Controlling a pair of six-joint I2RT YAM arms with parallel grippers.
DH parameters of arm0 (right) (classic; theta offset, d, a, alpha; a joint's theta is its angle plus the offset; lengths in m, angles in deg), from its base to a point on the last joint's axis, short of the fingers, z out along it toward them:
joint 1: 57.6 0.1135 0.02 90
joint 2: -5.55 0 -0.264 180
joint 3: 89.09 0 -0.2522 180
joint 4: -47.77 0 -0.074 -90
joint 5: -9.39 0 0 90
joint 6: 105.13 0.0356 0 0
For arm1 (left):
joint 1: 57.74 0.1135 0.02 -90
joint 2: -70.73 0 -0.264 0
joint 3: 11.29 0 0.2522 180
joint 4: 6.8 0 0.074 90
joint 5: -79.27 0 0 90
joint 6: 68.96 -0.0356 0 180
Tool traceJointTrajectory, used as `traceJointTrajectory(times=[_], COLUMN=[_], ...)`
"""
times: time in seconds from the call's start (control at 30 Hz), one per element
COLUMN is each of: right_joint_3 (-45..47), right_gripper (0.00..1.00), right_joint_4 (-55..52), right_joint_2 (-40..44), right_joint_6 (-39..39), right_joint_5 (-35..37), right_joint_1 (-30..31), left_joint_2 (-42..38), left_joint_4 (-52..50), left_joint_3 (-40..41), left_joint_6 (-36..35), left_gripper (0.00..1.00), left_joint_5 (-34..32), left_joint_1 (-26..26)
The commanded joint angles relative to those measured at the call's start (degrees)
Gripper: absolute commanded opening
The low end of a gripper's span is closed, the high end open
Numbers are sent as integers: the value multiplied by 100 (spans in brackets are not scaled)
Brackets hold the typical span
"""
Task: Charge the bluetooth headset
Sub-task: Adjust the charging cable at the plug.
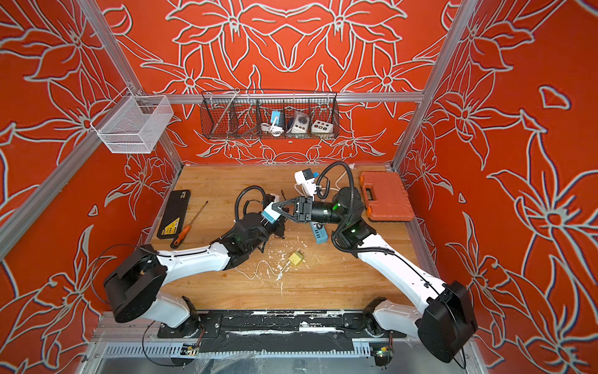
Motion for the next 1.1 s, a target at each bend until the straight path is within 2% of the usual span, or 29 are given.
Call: traceJointTrajectory(times=[0.0, 0.1, 0.23, 0.47, 0.7, 0.83, 1.07], right_joint_3=[20, -130, -534, -761, -509, -150, 256], right_gripper=[17, 17, 17, 17, 17, 16, 16], right_joint_4=[-827, -2112, -4274, -5759, -5864, -5403, -4651], right_joint_2=[287, 448, 587, 552, 458, 426, 190], right_joint_6=[-697, -1616, -3270, -4614, -5028, -5078, -5273], right_joint_5=[-117, -146, 348, 1636, 3274, 4346, 5615], right_joint_1=[-198, -380, -505, -525, -522, -507, -475], left_joint_2=[-528, -961, -1512, -1939, -2018, -1973, -1940], left_joint_4=[-564, -1078, -1798, -3003, -3845, -4321, -4762], left_joint_3=[185, 250, 160, -482, -1061, -1309, -1454], left_joint_6=[-20, -7, -95, -170, 1, 114, 336], left_gripper=[0, 0, 0, 0, 0, 0, 4], left_joint_5=[-192, -261, -244, -116, 379, 650, 1033], left_joint_1=[168, 330, 524, 760, 764, 762, 769])
